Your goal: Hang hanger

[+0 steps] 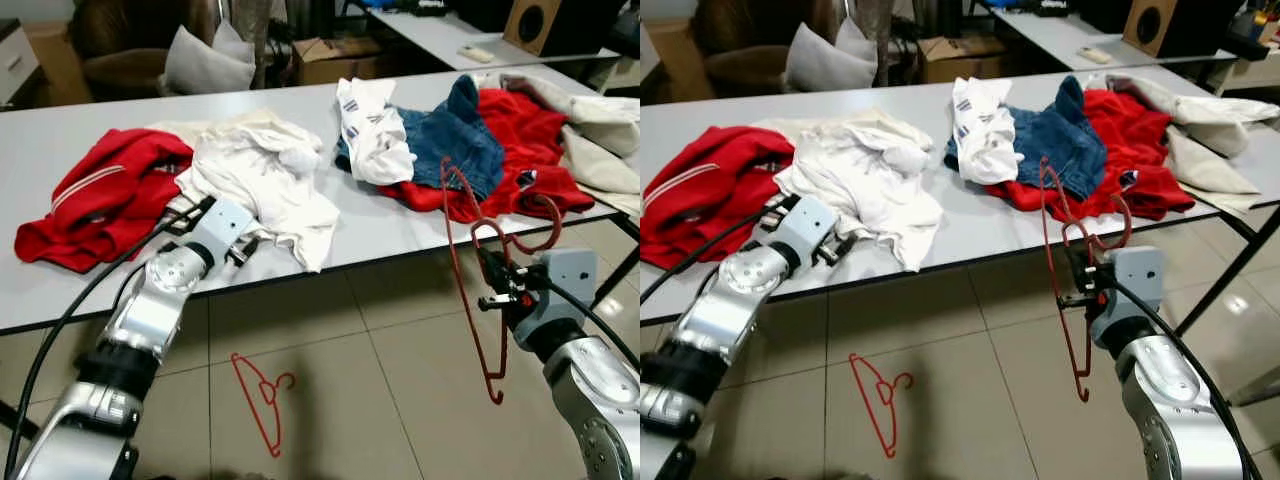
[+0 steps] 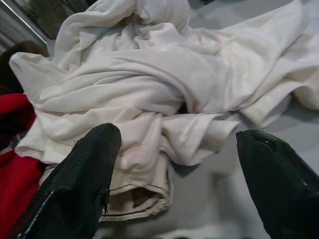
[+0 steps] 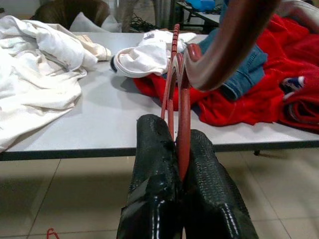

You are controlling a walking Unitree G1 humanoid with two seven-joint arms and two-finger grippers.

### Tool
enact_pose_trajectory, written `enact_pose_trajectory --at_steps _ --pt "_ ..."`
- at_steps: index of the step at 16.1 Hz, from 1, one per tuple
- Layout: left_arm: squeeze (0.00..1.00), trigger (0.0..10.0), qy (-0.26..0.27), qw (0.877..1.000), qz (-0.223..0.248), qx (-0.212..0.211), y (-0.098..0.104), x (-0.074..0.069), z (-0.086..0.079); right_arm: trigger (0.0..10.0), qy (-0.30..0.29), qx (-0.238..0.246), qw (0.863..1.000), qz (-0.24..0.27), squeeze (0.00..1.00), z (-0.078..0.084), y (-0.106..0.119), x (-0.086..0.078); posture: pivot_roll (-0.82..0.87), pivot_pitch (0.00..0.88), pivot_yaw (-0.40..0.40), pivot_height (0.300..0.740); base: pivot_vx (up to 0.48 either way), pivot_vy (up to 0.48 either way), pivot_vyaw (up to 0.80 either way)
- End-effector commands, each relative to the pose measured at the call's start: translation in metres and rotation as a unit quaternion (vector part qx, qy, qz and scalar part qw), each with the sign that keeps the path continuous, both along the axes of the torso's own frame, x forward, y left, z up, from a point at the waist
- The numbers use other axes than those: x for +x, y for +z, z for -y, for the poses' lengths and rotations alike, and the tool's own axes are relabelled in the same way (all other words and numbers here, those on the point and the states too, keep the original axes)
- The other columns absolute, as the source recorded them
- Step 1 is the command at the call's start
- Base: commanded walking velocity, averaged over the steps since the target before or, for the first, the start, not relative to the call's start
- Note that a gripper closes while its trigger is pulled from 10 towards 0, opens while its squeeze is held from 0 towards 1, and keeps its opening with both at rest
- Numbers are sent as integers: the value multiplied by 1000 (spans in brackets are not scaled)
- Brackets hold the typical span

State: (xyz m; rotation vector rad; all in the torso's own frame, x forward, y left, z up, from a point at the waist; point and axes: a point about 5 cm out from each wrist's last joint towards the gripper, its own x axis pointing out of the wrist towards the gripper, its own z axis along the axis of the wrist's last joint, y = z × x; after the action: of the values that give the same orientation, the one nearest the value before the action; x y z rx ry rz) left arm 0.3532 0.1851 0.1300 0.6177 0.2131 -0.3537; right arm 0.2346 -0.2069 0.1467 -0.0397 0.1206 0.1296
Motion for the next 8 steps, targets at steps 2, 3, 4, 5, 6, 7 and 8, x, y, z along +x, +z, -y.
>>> enact_pose_trajectory --at_steps 2,3,4,5,6,7,8 --pt "0 0 -15 1000 6 9 0 7 5 10000 6 -3 1000 18 0 -3 7 3 -223 0 18 710 0 0 0" --pt "0 0 -22 1000 1 -2 -1 12 12 10000 9 -6 1000 21 0 -4 8 4 -225 0 21 710 0 0 0" --pt "0 0 -29 1000 -6 -2 -3 15 17 10000 12 -7 1000 21 0 -5 8 4 -225 0 21 710 0 0 0" --pt "0 0 -32 999 -7 1 -4 16 18 10000 12 -8 1000 21 0 -5 8 4 -225 0 21 710 0 0 0" --pt "0 0 -37 999 -8 9 -6 18 19 10000 12 -9 1000 21 0 -5 8 3 -225 0 21 710 0 0 0" --pt "0 0 -37 999 -9 29 -10 19 18 10000 14 -13 1000 21 0 -6 8 3 -237 0 32 710 0 0 0" --pt "0 0 -34 998 -11 43 -13 20 17 10000 17 -13 1000 19 0 -7 8 2 -238 0 31 710 0 0 0"
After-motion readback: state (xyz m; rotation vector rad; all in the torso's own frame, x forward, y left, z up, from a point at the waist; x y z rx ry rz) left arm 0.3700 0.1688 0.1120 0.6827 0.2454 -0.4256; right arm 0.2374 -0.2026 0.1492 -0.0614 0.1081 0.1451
